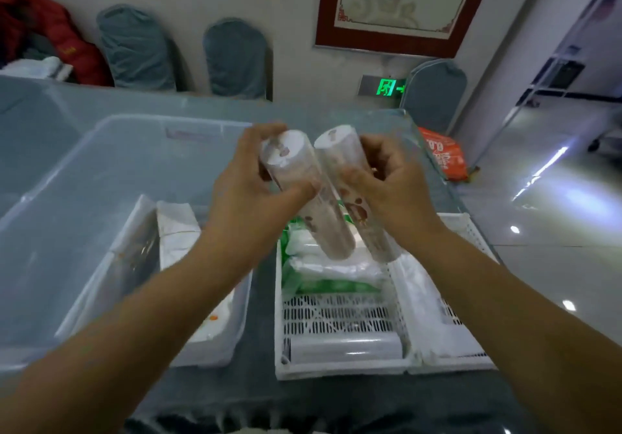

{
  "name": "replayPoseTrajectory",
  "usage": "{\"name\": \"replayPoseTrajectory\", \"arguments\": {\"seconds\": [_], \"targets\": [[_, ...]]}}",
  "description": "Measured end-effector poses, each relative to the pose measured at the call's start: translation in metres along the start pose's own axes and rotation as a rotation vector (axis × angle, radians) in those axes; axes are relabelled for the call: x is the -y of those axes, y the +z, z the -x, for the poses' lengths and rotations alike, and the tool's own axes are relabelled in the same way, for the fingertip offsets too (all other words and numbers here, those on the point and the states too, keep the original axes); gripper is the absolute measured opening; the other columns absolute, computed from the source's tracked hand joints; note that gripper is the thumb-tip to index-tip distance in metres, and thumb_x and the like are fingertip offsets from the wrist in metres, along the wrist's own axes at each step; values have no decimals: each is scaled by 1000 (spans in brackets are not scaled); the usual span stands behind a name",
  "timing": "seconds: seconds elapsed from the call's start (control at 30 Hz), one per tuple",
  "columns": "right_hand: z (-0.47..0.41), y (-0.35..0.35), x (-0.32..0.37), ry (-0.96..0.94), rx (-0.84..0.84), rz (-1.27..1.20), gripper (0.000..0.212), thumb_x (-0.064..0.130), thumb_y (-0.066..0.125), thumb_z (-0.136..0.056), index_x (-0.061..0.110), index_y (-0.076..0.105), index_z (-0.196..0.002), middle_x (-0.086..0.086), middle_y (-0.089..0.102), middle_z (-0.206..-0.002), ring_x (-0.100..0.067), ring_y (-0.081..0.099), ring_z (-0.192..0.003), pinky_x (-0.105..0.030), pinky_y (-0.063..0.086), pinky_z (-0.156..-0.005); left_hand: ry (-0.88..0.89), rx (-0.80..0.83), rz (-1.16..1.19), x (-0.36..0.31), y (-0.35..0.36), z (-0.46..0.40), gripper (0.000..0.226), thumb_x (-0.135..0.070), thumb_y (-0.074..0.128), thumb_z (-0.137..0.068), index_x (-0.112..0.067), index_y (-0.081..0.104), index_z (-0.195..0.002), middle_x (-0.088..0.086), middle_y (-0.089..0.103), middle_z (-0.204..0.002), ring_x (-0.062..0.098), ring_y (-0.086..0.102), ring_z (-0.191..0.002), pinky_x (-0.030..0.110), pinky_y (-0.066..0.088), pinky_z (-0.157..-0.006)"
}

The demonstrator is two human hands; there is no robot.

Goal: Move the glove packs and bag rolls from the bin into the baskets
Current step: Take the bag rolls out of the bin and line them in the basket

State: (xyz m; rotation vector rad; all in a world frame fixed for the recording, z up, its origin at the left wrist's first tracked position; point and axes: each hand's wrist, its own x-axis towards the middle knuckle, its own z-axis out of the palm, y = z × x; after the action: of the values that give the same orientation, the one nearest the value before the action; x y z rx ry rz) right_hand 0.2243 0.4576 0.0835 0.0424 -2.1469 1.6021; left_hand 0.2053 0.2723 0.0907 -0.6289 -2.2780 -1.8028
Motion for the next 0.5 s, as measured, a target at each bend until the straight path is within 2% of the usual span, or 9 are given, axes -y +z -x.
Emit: {"name": "replayPoseTrajectory", "arguments": {"seconds": [0.03,0.1,0.13,0.23,0.27,0.37,0.43,0.5], "targets": [[6,-8,-10,21,41,-8,30,28,73,-76,25,62,-104,8,69,-95,-5,66,-81,-14,51,-65,-18,18,-13,5,16,12,51,-33,73,-69,-38,46,-112,-15,60,-97,-4,61,-83,11,50,-64],[17,-24,-30,69,93,1,30,25,73,-75,25,63,-103,12,70,-93,-3,66,-80,-12,50,-64,-104,40,13,23,45,38,50,-33,72,-68,-38,46,-111,-12,59,-102,1,62,-86,17,52,-66],[22,-32,-40,91,108,3,30,23,73,-76,25,63,-104,13,70,-92,-3,66,-80,-13,51,-64,-160,34,32,35,58,51,48,-33,71,-69,-38,46,-110,-9,58,-105,3,62,-87,19,53,-66],[34,-49,-70,160,122,9,28,25,73,-76,28,63,-102,11,70,-92,-8,67,-81,-22,54,-67,-305,-32,62,77,90,84,40,-24,71,-73,-41,47,-99,-4,55,-103,0,59,-86,14,51,-62],[37,-53,-79,183,123,12,28,24,74,-76,30,64,-101,11,70,-93,-9,67,-82,-24,55,-68,-372,-57,66,91,98,93,39,-24,71,-74,-41,46,-98,-2,54,-103,3,59,-86,18,53,-63],[43,-59,-103,204,145,33,35,20,75,-75,32,63,-106,11,69,-98,-5,66,-86,-24,55,-73,-596,-121,93,125,113,111,41,-22,70,-74,-34,43,-102,7,54,-109,19,60,-91,40,56,-75],[48,-59,-116,214,180,30,41,17,76,-74,25,62,-111,10,67,-104,-2,64,-90,-18,53,-76,-653,-134,122,138,120,118,43,-13,67,-80,-28,40,-110,11,53,-111,24,60,-95,42,55,-78],[54,-56,-126,233,226,43,45,17,77,-74,17,61,-116,3,65,-109,-5,62,-98,-20,51,-83,-652,-86,34,142,122,121,36,-27,64,-82,-24,42,-110,10,57,-106,27,61,-94,43,54,-75]]}}
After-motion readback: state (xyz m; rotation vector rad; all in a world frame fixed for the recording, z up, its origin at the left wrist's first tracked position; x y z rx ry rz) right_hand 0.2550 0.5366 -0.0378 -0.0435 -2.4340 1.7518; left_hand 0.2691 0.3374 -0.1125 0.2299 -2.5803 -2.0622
